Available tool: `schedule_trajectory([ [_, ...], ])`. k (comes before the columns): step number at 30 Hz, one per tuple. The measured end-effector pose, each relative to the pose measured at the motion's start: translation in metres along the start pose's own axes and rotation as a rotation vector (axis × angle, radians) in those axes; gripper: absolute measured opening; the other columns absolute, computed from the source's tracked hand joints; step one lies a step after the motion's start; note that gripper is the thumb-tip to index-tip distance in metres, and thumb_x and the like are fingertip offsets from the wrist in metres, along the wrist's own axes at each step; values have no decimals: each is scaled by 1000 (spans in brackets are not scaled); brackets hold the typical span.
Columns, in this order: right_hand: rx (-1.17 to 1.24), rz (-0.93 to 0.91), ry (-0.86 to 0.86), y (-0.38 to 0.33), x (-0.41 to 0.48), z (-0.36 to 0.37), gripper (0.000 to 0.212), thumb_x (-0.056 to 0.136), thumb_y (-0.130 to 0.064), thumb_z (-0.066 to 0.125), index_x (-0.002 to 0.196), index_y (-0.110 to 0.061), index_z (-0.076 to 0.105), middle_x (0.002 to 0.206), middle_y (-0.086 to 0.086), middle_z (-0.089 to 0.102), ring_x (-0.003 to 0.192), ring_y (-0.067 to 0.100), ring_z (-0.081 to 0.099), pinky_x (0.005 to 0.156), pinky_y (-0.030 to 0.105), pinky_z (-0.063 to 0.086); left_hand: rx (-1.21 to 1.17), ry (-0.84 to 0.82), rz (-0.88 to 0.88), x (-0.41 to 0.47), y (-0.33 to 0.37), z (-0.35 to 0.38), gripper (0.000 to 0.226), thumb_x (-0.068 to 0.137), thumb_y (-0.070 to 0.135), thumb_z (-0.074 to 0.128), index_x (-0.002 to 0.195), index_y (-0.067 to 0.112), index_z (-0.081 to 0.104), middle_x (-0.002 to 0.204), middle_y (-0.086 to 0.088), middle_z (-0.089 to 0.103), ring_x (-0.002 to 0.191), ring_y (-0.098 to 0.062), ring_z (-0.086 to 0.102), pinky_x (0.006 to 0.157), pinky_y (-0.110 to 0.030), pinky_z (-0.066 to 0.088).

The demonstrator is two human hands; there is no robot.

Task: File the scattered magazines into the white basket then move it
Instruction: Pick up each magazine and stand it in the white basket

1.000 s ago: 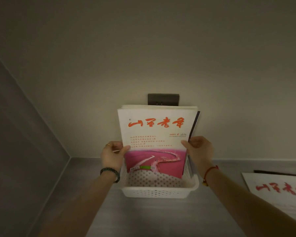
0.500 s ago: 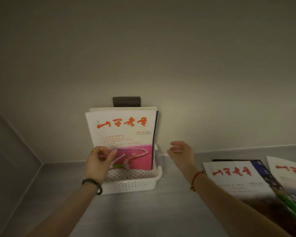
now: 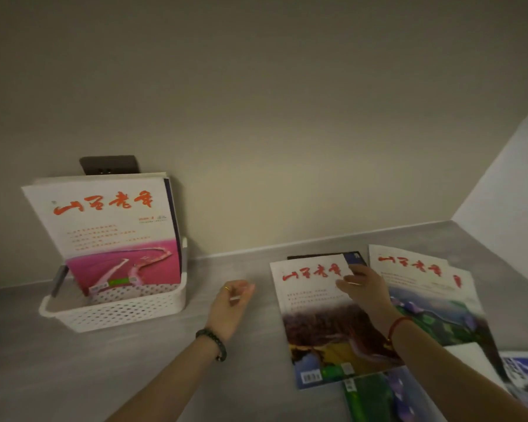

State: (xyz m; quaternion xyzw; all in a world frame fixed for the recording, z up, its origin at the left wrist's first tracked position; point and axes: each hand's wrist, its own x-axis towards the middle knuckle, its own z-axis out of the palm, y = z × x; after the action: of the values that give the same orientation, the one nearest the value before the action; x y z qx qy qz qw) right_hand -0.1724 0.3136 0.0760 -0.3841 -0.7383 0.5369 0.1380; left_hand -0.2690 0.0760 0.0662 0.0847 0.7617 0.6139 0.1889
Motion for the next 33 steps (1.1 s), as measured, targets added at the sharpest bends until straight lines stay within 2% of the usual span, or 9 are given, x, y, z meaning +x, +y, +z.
schedule_trajectory([
  [4, -119, 65, -112, 32, 13, -44, 42, 82, -19, 64, 120, -8, 51, 112, 9, 58, 95, 19, 53, 74, 25, 45, -10, -53, -108, -2, -14, 53, 17, 90, 29, 49, 99, 15, 52, 99, 3, 54, 97, -16, 51, 95, -36, 43],
  [7, -186, 62, -171, 49, 19, -59, 14, 84, -20, 61, 95, -11, 60, 91, 4, 62, 93, 24, 56, 84, 36, 48, -55, -166, -95, -1, -22, 80, 27, 94, 28, 40, 92, 15, 64, 94, 4, 65, 89, -9, 60, 77, -17, 52],
  [9, -139, 71, -220, 57, 21, -62, 23, 85, -18, 59, 106, -9, 58, 106, 8, 61, 105, 28, 55, 98, 44, 43, -74, -196, -125, -1, -30, 94, 34, 95, 28, 37, 92, 13, 67, 94, -2, 69, 88, -11, 64, 73, -19, 54],
  [13, -171, 108, -292, 68, 29, -56, 7, 89, -19, 53, 95, -19, 57, 105, 2, 56, 101, 20, 51, 97, 38, 40, -175, 30, -232, -3, -40, 114, 23, 90, 24, 49, 72, 21, 62, 76, 3, 66, 74, -12, 62, 60, -22, 55],
  [17, -143, 110, -269, 75, 33, -51, 16, 87, -13, 54, 102, -16, 58, 93, -5, 54, 88, 11, 48, 87, 29, 36, -104, -14, -329, 1, -49, 114, 20, 90, 25, 51, 91, 10, 64, 99, -7, 64, 93, -24, 60, 82, -32, 53],
  [21, -105, 216, -288, 76, 32, -53, 24, 88, -15, 53, 111, -10, 58, 114, 8, 60, 109, 26, 54, 102, 45, 39, -61, -63, -402, -5, -59, 116, 26, 88, 18, 55, 108, 2, 59, 117, -19, 63, 108, -33, 58, 99, -45, 45],
  [25, -7, 199, -820, 70, 36, -44, 20, 91, -11, 47, 108, -9, 57, 124, 12, 58, 104, 20, 56, 103, 35, 39, -66, -32, -317, -10, -61, 113, 19, 87, 6, 55, 104, 5, 61, 113, -20, 64, 107, -35, 59, 97, -48, 46],
  [28, -146, 226, -452, 70, 33, -43, 8, 87, -11, 53, 91, -11, 61, 111, 13, 63, 88, 20, 58, 87, 36, 47, -126, -16, -235, -11, -53, 92, 16, 86, -1, 53, 99, 4, 61, 104, -14, 66, 102, -34, 61, 94, -46, 49],
  [33, -39, 224, -502, 40, 20, -14, 25, 85, -7, 59, 106, -13, 48, 111, 14, 58, 97, 31, 59, 74, 38, 54, -148, -66, -56, -21, -26, 33, 17, 88, -2, 48, 101, -5, 58, 70, 4, 72, 63, -3, 65, 59, -15, 52],
])
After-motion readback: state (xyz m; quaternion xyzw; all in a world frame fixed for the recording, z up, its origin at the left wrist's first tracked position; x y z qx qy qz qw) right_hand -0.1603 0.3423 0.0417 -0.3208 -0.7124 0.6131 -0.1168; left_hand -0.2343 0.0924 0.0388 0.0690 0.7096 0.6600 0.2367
